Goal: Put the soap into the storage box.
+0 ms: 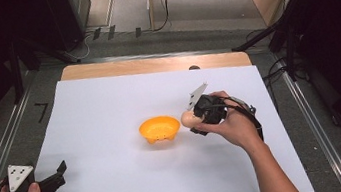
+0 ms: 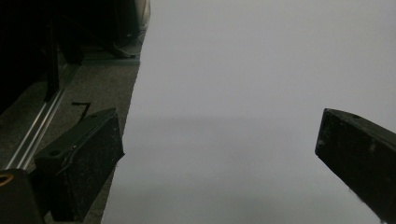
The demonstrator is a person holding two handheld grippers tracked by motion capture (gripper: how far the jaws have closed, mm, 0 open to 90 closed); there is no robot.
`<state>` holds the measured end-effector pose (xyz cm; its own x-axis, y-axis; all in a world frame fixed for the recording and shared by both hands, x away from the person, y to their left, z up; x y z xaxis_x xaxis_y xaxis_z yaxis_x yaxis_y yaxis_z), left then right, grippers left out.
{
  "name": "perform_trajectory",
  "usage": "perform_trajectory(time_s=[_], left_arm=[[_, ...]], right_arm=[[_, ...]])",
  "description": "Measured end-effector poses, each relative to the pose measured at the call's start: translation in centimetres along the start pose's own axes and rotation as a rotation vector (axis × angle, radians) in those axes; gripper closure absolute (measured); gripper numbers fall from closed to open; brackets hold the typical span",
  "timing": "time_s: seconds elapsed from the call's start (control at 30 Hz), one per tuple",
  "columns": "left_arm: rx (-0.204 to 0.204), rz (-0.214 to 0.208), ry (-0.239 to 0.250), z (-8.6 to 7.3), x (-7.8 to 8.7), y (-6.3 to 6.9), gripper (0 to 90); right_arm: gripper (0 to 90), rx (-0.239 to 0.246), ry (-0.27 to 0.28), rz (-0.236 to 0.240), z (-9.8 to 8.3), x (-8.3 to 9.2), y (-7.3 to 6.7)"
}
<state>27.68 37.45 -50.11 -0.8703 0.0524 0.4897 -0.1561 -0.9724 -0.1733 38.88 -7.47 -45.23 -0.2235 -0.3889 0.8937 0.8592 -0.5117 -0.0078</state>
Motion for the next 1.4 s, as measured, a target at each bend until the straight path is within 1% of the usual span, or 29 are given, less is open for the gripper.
perform_trajectory(time_s=[0.07,0.13,0.17,0.2,0.27,0.3,0.4,0.53,0.57,0.6,0.7,0.73,0.83,0.87,0.97,1.03,1.07,1.17,1.27,1.3,1.33,1.37,1.4], left_arm=[[-0.002,0.001,-0.002,0.0,0.0,0.0,1.4],[-0.002,0.002,-0.002,0.0,0.0,0.1,1.4],[-0.002,0.001,-0.002,0.0,0.0,0.0,1.4],[-0.001,0.001,-0.002,0.0,0.0,0.0,1.4],[-0.001,0.001,-0.002,0.0,0.0,0.0,1.4],[-0.001,0.001,-0.001,0.0,0.0,0.0,1.4],[-0.002,0.001,-0.001,0.0,0.0,0.0,1.4],[0.003,-0.004,-0.001,0.0,0.0,0.0,1.4],[0.002,-0.004,-0.002,0.0,0.0,0.0,1.4],[0.002,-0.005,-0.001,0.0,0.0,0.0,1.4],[0.002,-0.006,-0.001,0.0,0.0,0.0,1.4],[0.003,-0.007,0.001,0.0,0.0,0.0,1.4],[0.003,-0.007,0.0,0.0,0.0,0.0,1.4],[0.002,-0.006,0.0,0.0,0.0,0.0,1.4],[0.005,-0.008,0.002,0.0,0.0,0.0,1.4],[0.005,-0.008,0.003,0.0,0.0,0.0,1.4],[0.005,-0.008,0.002,0.0,0.0,0.0,1.4],[0.005,-0.009,0.0,0.0,0.0,0.0,1.4],[0.007,-0.009,0.001,0.0,0.0,0.0,1.4],[0.006,-0.01,0.001,0.0,0.0,0.0,1.4],[0.006,-0.01,0.001,0.0,0.0,0.0,1.4],[0.007,-0.009,0.001,0.0,0.0,0.0,1.4],[0.007,-0.009,0.001,0.0,0.0,0.0,1.4]], right_arm=[[32.8,0.004,-0.002,0.005,0.2,-0.1,-0.1],[32.8,0.02,-0.003,0.014,0.7,-0.3,-0.3],[32.8,0.026,-0.003,0.009,1.0,-0.4,-0.4],[32.7,0.044,0.002,0.016,1.7,-0.5,-0.6],[32.8,0.045,0.002,0.018,1.9,-0.6,-0.7],[32.8,0.06,0.002,0.021,2.2,-0.7,-0.9],[32.8,0.078,-0.006,0.028,2.9,-1.0,-1.2],[32.7,0.109,0.0,0.049,3.8,-1.5,-1.7],[32.7,0.114,0.0,0.059,4.3,-1.7,-2.0],[32.7,0.114,0.0,0.059,4.3,-1.7,-2.0],[32.7,0.15,0.01,0.073,5.1,-2.0,-2.4],[32.7,0.169,0.007,0.073,5.5,-2.3,-2.6],[32.7,0.181,-0.002,0.075,5.8,-2.5,-2.9],[32.7,0.199,-0.005,0.085,6.2,-2.9,-3.1],[32.7,0.21,-0.009,0.091,6.4,-3.1,-3.3],[32.7,0.226,-0.016,0.095,6.7,-3.4,-3.5],[32.7,0.232,-0.017,0.105,7.0,-3.7,-3.7],[32.7,0.24,-0.021,0.109,7.2,-3.9,-3.9],[32.7,0.264,-0.021,0.115,7.6,-4.1,-4.2],[32.6,0.257,-0.024,0.115,7.7,-4.2,-4.3],[32.6,0.264,-0.018,0.12,7.8,-4.2,-4.3],[32.7,0.257,-0.019,0.125,7.9,-4.3,-4.3],[32.7,0.26,-0.016,0.133,8.0,-4.3,-4.4]])
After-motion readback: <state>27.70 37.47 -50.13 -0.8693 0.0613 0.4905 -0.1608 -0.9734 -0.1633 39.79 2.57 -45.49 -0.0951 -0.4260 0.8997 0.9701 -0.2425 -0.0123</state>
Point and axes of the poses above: each handheld gripper's, and its own axes: x roughly backward along the jaws, z roughly out of its top, y roughly to its right, the point moved 8 cm from there along -x, roughly forward along the jaws, and after that the axes turned 12 degrees about -x, right-handed, at the moved point
